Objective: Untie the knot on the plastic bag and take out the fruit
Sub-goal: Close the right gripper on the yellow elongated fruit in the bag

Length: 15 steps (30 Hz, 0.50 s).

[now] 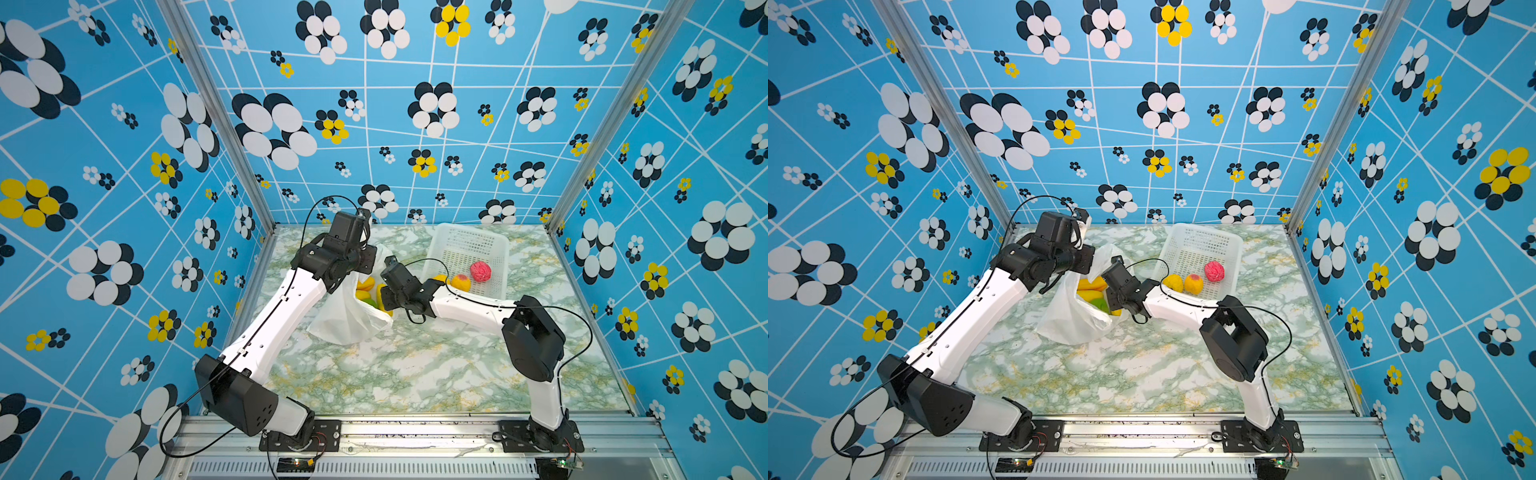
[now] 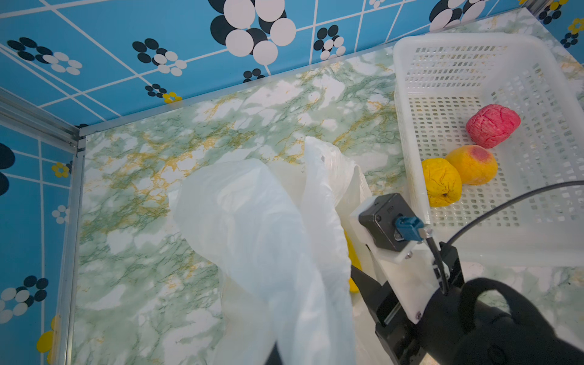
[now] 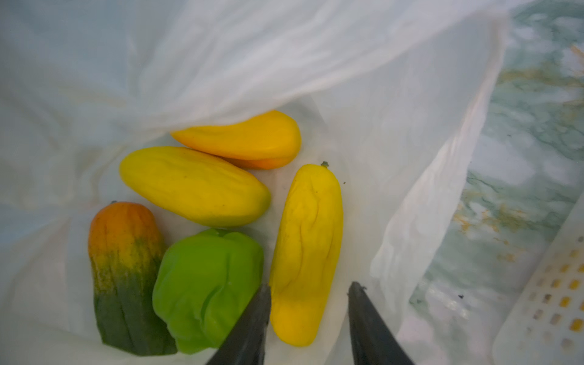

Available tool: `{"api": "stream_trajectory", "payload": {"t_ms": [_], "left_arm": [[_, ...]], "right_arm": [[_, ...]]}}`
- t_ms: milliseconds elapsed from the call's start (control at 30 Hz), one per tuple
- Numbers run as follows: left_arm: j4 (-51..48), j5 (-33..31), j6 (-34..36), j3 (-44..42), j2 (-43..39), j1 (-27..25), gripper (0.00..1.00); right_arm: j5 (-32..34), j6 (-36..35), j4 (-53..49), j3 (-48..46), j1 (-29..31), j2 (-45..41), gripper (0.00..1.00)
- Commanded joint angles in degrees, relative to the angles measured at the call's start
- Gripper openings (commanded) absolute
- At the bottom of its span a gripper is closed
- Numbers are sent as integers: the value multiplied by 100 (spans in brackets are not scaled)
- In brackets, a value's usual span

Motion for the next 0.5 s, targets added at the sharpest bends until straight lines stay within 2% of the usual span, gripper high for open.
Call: {"api": "stream_trajectory", "payload": {"t_ms": [0, 133, 233, 367, 467], "left_arm": [[-61, 75, -1, 127, -158, -17, 0], [-91, 111, 3, 162, -89, -15, 0], [-106, 69, 16, 164, -108, -15, 0], [-108, 114, 14, 182, -122, -8, 0], [-118, 44, 26, 173, -126, -15, 0]], "right_arm": [[173, -262, -295, 109, 35, -46, 45], [9, -594, 183, -220, 113, -303, 46], [-357, -597, 181, -100, 111, -128, 49], [-31, -631, -428, 668, 111, 456, 62], [192, -644, -873, 1120, 55, 841, 65]]}}
